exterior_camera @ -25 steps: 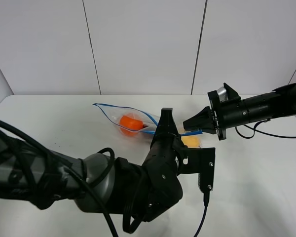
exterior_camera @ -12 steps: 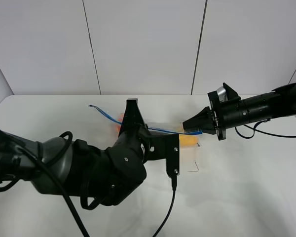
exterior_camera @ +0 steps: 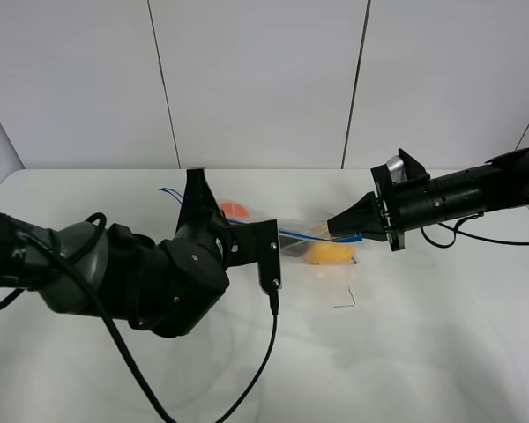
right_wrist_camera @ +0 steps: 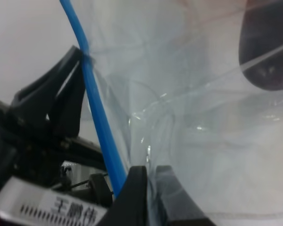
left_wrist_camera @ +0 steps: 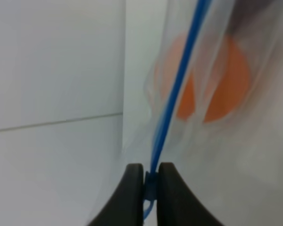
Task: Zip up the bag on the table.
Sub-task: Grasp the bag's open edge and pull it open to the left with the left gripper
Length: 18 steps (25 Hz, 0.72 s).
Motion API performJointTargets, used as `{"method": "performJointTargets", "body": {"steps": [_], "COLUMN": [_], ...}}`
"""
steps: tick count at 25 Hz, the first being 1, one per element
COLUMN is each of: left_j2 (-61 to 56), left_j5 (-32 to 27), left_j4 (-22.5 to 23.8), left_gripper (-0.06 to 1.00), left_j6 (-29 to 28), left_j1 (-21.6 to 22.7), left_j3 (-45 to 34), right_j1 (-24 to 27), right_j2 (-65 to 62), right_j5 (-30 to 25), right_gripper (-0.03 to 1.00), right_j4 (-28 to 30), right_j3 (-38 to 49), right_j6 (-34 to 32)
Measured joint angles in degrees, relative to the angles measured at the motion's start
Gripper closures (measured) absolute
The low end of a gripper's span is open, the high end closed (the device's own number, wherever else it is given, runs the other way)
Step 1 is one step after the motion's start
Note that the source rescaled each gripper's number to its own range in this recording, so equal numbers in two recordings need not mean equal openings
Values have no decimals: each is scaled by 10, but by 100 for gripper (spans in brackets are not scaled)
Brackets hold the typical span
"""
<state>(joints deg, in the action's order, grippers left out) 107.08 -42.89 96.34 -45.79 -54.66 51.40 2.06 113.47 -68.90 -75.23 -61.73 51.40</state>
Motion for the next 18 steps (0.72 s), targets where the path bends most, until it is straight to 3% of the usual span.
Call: {"method": "performJointTargets", "body": {"steps": [18], "left_j2": [0], "left_j5": [3], "left_j4": [30], "left_gripper": [94], "left_j6": [0], "left_j1": [110], "left_j3": [0], "right_j1": [0], "right_j2": [0], "right_j5": [0], "right_gripper": [97], "right_j4": [0], "right_j3": [0], "right_j6": [0]}}
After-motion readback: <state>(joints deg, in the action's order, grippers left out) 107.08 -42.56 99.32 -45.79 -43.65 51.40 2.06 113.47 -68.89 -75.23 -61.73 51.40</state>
